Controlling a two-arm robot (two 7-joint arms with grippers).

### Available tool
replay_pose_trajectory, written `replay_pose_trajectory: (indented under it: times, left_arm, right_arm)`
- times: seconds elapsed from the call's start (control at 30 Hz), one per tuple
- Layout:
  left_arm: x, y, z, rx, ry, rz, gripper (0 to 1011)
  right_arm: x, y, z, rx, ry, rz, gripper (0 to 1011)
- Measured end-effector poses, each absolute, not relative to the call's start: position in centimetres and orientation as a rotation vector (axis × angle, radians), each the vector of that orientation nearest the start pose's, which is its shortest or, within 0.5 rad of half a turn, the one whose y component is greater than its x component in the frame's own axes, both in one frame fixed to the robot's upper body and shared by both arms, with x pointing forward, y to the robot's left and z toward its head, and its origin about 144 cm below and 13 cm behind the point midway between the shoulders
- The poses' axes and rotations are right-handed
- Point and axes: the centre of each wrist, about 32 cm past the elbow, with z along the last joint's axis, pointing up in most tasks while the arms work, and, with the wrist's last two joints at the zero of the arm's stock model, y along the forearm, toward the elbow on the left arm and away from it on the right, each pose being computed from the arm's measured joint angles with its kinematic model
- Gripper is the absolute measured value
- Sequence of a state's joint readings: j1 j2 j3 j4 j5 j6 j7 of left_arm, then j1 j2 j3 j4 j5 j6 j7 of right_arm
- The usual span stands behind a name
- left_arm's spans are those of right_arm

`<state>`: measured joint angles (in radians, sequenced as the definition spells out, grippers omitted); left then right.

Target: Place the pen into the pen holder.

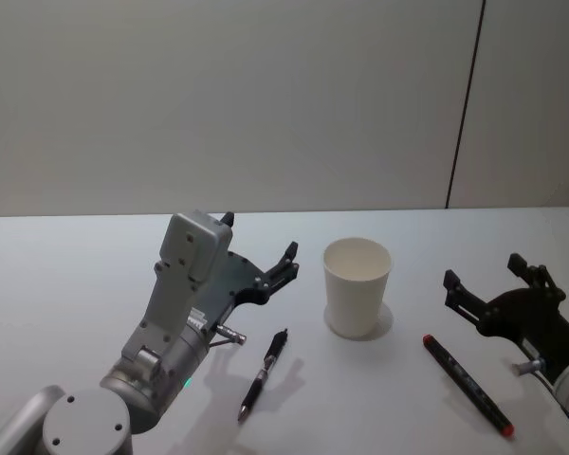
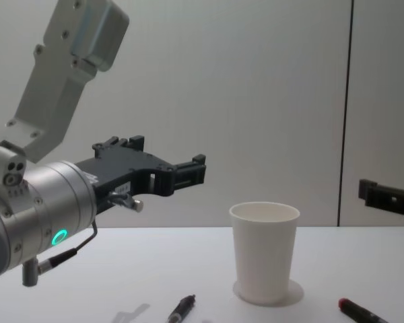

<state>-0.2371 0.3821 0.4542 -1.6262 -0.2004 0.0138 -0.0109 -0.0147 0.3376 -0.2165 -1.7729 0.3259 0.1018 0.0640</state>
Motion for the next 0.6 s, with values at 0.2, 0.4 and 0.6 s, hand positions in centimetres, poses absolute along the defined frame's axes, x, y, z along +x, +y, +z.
replay_pose_trajectory:
  times: [0.2,0.4,0.6]
  left_arm:
    - [49.2,19.8,120.4,0.061,-0.268,1.124,1003]
    - [49.2,19.8,120.4,0.061,-0.268,1.124,1003]
    - [49.2,19.8,120.4,0.061,-0.268,1.124,1003]
  right_arm:
    - [44.6,-24.5,119.4,-0.030,0.059,-1.244,1001]
    - [45.1,-25.4,119.9,-0.079,0.125,-1.249,1001]
    - [45.8,-25.9,120.3,-0.147,0.179,-1.249,1001]
